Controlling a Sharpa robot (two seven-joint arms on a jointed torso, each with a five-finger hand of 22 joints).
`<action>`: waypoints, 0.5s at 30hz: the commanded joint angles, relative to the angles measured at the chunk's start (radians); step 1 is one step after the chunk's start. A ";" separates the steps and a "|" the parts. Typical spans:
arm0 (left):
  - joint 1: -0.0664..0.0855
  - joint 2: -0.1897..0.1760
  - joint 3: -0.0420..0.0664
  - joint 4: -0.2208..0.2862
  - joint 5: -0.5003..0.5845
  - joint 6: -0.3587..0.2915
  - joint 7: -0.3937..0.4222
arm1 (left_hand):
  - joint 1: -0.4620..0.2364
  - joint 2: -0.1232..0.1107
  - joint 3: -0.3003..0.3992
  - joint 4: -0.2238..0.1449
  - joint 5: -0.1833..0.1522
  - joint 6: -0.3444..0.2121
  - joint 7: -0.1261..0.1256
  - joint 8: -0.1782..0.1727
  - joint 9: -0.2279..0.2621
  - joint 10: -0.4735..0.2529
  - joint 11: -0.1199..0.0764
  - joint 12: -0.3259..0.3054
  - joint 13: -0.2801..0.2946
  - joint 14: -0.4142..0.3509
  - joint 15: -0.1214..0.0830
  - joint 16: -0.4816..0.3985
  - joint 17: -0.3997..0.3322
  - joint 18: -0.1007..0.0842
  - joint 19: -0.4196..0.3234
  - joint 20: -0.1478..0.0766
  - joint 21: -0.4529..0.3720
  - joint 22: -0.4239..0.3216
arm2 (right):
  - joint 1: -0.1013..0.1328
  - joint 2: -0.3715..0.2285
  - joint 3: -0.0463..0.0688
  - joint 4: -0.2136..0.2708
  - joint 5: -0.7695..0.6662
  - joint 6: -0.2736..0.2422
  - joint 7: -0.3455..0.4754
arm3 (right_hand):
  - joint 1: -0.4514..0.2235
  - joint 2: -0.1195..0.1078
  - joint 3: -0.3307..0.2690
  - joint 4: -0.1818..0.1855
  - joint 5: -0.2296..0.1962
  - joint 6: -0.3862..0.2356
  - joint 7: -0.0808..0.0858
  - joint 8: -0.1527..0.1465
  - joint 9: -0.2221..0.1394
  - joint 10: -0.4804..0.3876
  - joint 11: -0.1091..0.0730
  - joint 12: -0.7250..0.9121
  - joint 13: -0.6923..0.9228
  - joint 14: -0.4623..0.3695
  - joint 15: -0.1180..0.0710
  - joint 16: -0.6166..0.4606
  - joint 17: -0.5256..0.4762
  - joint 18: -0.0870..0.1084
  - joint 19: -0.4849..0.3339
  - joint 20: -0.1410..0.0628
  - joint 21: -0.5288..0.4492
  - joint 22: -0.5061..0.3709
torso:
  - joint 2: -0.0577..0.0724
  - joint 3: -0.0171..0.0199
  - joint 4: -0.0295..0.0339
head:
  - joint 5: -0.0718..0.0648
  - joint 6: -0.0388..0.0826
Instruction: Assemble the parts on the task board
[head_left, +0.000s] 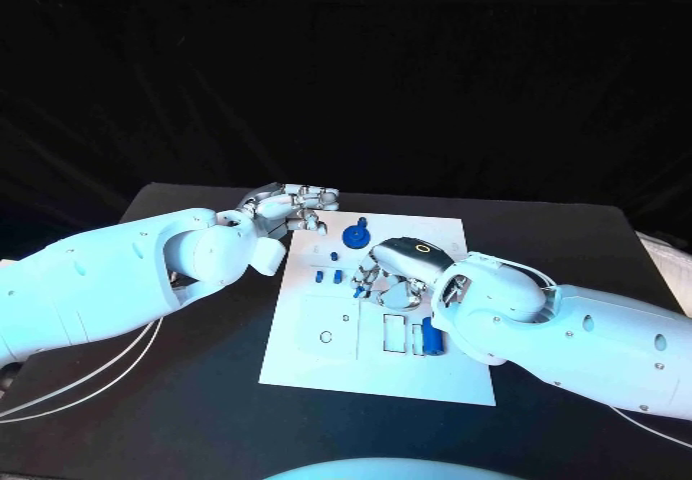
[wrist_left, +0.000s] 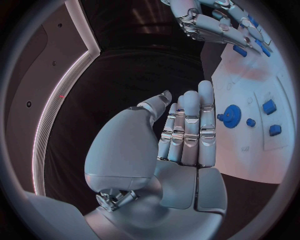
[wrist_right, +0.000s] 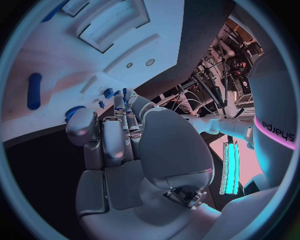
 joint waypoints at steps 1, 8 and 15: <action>0.000 0.003 0.001 0.007 0.005 0.006 0.016 | 0.005 0.005 -0.007 -0.001 0.002 -0.006 0.001 0.005 0.000 -0.008 -0.001 0.005 0.002 -0.008 0.001 -0.005 -0.002 0.019 0.000 0.004 -0.008 -0.003 | -0.016 0.018 -0.001 -0.018 -0.031 0.051 0.018 | 0.009 0.004 0.007 -0.001 0.002 0.001 0.008 -0.004 0.000 -0.001 0.009 -0.004 -0.001 0.042 -0.001 0.005 0.001 -0.010 0.005 0.003 0.005 0.001 | 0.000 0.0009 0.0002 | 0.004 -0.006; 0.000 0.003 0.001 0.013 0.005 0.007 0.016 | 0.005 0.005 -0.007 -0.001 0.002 -0.006 0.001 0.005 0.000 -0.008 -0.001 0.005 0.002 -0.008 0.001 -0.005 -0.002 0.019 0.000 0.004 -0.008 -0.003 | -0.035 0.050 -0.004 -0.052 -0.047 0.087 0.008 | 0.008 0.004 0.009 -0.001 0.002 0.000 0.009 -0.005 0.000 -0.002 0.010 -0.005 -0.002 0.041 -0.001 0.005 0.000 -0.010 0.004 0.003 0.004 -0.002 | 0.000 0.0015 -0.0009 | 0.005 -0.016; 0.000 0.003 0.001 0.014 0.005 0.009 0.014 | 0.005 0.005 -0.007 -0.001 0.002 -0.006 0.001 0.005 0.000 -0.008 -0.001 0.006 0.002 -0.008 0.001 -0.005 -0.003 0.019 0.000 0.004 -0.008 -0.003 | -0.044 0.065 -0.005 -0.065 -0.055 0.101 0.005 | 0.008 0.004 0.009 -0.001 0.002 0.000 0.009 -0.005 0.000 -0.002 0.010 -0.005 -0.002 0.041 -0.001 0.005 0.000 -0.010 0.004 0.003 0.004 -0.002 | 0.000 0.0027 -0.0019 | 0.010 -0.020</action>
